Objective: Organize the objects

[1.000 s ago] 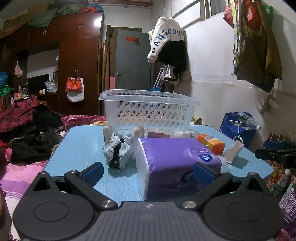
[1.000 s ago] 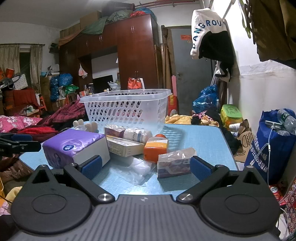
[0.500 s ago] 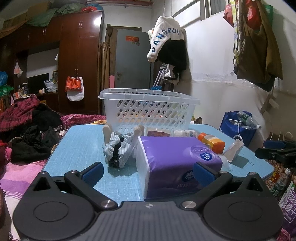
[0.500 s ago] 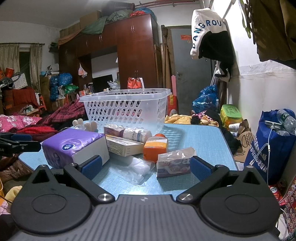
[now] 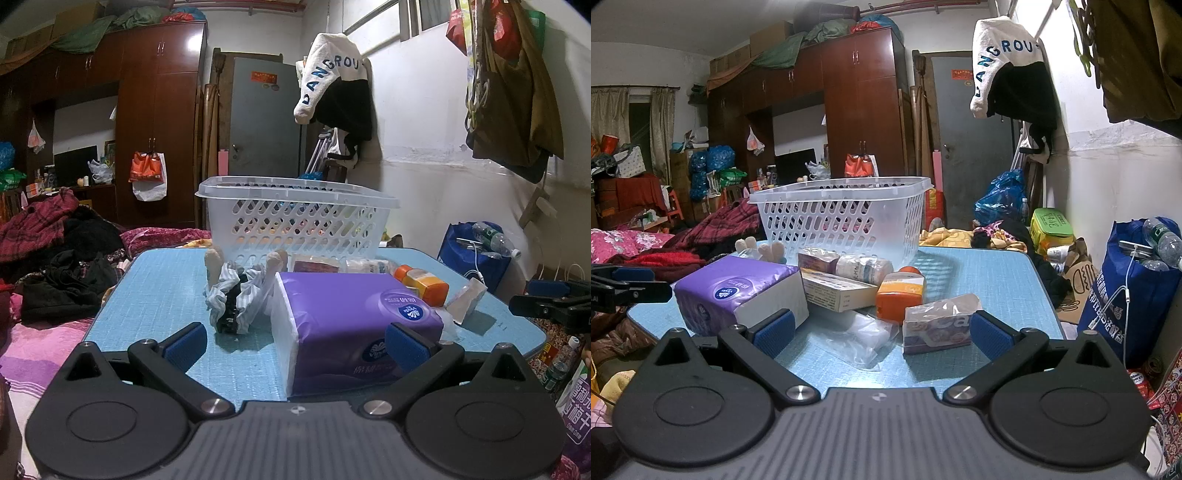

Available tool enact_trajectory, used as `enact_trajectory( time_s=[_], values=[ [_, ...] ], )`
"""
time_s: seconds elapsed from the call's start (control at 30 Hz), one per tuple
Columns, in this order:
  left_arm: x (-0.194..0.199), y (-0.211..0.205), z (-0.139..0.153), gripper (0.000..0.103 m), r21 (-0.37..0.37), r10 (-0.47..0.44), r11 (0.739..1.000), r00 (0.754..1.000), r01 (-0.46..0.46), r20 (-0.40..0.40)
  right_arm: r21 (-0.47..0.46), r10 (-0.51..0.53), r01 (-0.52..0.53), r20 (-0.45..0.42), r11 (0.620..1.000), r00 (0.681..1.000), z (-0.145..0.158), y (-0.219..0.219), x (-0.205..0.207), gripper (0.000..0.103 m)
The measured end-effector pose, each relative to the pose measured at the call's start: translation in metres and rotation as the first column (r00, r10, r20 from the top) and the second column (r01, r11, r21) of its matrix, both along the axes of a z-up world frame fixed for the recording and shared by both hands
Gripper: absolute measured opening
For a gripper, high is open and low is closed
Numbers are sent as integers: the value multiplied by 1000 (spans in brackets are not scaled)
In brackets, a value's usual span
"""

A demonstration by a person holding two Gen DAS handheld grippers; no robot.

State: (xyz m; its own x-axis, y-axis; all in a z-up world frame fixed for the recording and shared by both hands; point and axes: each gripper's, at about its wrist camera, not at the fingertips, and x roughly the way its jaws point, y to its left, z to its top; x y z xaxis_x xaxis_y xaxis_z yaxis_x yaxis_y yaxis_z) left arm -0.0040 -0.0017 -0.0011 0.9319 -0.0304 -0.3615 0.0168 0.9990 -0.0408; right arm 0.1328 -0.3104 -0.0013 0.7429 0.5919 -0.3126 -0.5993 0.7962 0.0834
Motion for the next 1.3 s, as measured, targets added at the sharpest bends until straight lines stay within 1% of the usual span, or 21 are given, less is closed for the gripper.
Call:
enact_trajectory(
  time_s=[0.43, 0.6, 0.73, 0.83, 0.9, 0.93, 0.97, 1.03, 1.17, 1.3],
  values=[
    [0, -1, 0, 103, -7, 1, 1000, 1000, -1, 2, -1, 1, -1, 1, 1000, 1000, 0, 1, 0, 103],
    [-2, -2, 1, 103, -2, 1, 1000, 1000, -1, 17, -1, -1, 1, 6, 1000, 1000, 0, 0, -1, 103],
    [-3, 0, 3, 103, -4, -8, 1000, 999, 8, 49, 13, 0, -1, 65, 1000, 998, 0, -3, -3, 103],
    [-1, 5, 5, 103, -9, 2, 1000, 997, -1, 81, 57, 8, -16, 143, 998, 990, 1, -2, -9, 103],
    [4, 10, 6, 103, -28, 2, 1000, 997, 1, 77, 65, 47, -56, 136, 996, 990, 2, 5, -9, 103],
    [6, 11, 6, 103, -23, -3, 1000, 998, 4, 59, 68, 75, -84, 127, 994, 989, 2, 10, -8, 103],
    [7, 11, 4, 103, -8, -7, 1000, 998, 7, 63, 65, 95, -104, 124, 992, 988, 2, 15, -9, 103],
    [6, 12, -1, 103, 16, -34, 999, 996, 33, 78, 47, 127, -134, 129, 990, 983, -1, 26, -10, 103],
    [7, 19, -10, 103, -9, -154, 988, 984, 156, 90, 39, 220, -224, 93, 974, 971, -10, 43, -9, 103],
    [5, 19, -20, 101, 31, -218, 976, 969, 216, 115, 43, 284, -287, 69, 957, 956, -19, 54, -6, 103]
  ],
)
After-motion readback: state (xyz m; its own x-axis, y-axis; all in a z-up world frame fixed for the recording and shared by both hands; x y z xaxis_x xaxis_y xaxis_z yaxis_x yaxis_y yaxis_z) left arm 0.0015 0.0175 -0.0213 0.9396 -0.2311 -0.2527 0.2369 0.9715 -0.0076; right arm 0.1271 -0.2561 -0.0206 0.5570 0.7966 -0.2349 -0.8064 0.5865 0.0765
